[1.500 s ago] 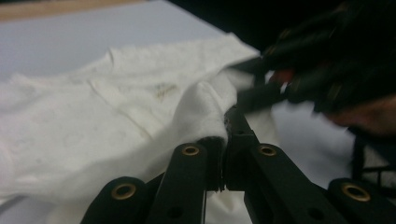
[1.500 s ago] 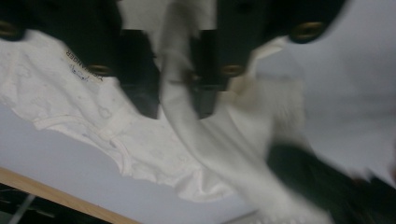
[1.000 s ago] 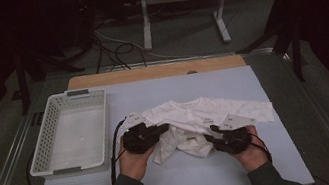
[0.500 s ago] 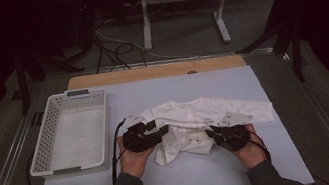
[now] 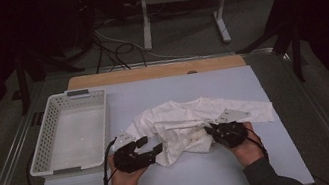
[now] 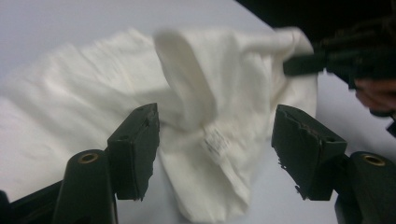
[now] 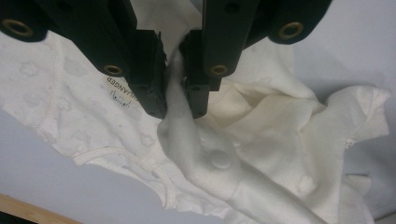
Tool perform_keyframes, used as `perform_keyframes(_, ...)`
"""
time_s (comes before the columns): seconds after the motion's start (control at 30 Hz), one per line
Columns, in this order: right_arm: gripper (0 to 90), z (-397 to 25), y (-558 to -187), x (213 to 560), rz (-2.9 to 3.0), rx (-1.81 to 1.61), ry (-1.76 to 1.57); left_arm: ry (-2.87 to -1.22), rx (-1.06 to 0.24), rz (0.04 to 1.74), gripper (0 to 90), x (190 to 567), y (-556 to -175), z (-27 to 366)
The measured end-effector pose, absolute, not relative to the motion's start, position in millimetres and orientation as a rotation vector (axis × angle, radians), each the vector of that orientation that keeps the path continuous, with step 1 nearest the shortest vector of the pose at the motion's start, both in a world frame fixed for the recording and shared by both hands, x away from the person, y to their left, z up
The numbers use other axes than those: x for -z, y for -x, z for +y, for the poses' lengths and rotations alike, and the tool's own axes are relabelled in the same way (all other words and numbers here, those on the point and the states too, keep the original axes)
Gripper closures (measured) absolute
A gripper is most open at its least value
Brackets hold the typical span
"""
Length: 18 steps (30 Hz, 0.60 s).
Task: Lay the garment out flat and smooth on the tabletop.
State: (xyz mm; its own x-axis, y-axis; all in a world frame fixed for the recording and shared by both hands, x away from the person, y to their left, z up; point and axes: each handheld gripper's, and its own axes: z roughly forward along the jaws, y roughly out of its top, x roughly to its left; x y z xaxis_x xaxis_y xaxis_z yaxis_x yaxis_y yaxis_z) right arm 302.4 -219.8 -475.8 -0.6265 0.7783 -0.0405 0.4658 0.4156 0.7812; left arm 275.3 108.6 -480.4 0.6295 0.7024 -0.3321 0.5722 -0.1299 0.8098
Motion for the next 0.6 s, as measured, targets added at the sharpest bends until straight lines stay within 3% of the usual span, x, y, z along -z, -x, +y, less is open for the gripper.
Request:
perform_keyframes(0.43,76.2,-222,-302,475,2.267,-1.091,-1.073,-1.974,-0.119,1.017,28.9,509,-274,78)
perform_keyframes(0.6,73.5,-223,-302,475,2.263,-1.1,-1.072,-2.036,-0.102,0.989,33.7,517,-275,64)
